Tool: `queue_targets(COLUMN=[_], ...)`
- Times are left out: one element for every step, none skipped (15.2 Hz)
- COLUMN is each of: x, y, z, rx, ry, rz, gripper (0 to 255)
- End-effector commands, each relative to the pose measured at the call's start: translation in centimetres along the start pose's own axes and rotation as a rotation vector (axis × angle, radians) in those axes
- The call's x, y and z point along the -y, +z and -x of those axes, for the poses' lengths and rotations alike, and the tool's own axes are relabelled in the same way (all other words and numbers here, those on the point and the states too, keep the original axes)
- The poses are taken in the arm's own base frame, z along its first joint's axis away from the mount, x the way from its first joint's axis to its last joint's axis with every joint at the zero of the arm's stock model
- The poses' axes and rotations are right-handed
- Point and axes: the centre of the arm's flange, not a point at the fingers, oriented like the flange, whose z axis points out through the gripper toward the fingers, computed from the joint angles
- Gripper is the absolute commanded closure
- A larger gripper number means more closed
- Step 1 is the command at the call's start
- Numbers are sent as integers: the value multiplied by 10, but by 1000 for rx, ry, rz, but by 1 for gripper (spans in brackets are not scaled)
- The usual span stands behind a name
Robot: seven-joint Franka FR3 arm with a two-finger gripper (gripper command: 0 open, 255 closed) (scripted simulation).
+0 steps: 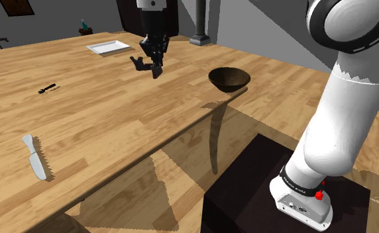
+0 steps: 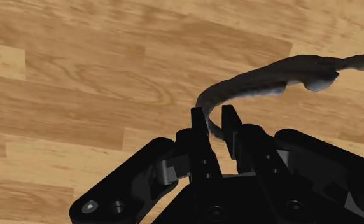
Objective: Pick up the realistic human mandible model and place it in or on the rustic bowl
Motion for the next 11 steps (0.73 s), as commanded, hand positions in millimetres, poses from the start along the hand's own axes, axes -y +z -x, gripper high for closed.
queue_targets(x=[-18, -28, -39, -49, -59, -69, -80, -90, -100, -110, -120], y=[-2, -2, -1, -1, -1, -1, -1, -1, -1, -1, -1], z=[16, 24, 33, 41, 49, 58, 66, 74, 83, 91, 99], rx=[0, 0, 0, 0, 0, 0, 0, 0, 0, 0, 0], ry=[-1, -1, -1, -1, -1, -1, -1, -1, -1, -1, -1], rz=[0, 0, 0, 0, 0, 0, 0, 0, 0, 0, 0], gripper=[255, 255, 255, 255, 255, 255, 255, 255, 255, 255, 255])
